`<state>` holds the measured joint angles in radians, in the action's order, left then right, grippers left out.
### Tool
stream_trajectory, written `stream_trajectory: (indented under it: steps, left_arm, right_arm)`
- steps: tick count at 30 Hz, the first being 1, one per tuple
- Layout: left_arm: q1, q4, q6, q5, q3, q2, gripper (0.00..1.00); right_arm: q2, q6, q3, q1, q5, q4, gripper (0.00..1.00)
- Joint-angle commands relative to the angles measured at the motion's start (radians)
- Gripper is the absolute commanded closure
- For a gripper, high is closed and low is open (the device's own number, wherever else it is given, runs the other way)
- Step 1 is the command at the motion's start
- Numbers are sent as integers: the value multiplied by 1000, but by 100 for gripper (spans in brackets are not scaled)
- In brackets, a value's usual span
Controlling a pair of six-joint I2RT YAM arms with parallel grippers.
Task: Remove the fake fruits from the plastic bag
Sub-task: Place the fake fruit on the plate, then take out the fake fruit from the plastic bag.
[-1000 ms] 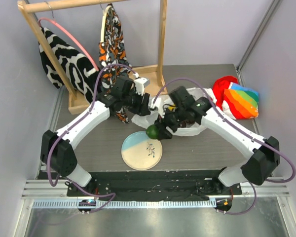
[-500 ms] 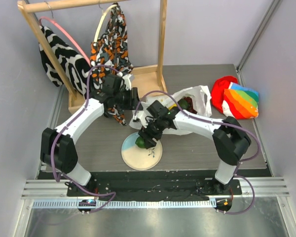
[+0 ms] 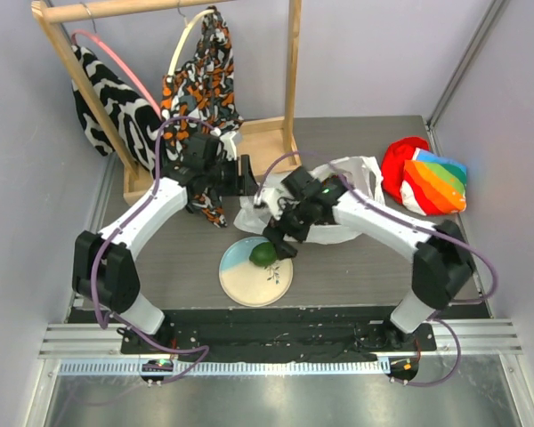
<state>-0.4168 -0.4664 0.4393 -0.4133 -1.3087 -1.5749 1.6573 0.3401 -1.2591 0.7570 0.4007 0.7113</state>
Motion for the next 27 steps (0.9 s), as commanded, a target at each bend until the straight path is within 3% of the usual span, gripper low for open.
stream_trajectory:
  steps: [1,3,5,10,11,16,20,27]
  left_arm:
    - [4,32,-14,-28,23,55,45]
    - [6,37,-17,-36,43,64,50]
    - [6,40,-24,-45,57,78,62]
    - [4,41,-33,-58,97,98,96]
    - [4,41,-37,-59,98,99,99]
    - [3,43,-47,-65,97,96,100]
    - [4,31,-71,-36,88,92,100]
    - [3,38,-59,-62,85,72,100]
  right_arm:
    - [-200,112,-155,-169,113,221,11]
    - [-225,108,-166,-231,95,220,12]
    - [-223,106,-169,-312,29,214,14]
    - [-124,92,-155,-393,-157,165,32]
    - [-78,97,-155,-406,-184,156,35]
    - [47,53,-198,-435,-278,56,34]
    - [139,33,-269,-443,-347,11,25]
    - [291,62,-358,-452,-427,-16,18]
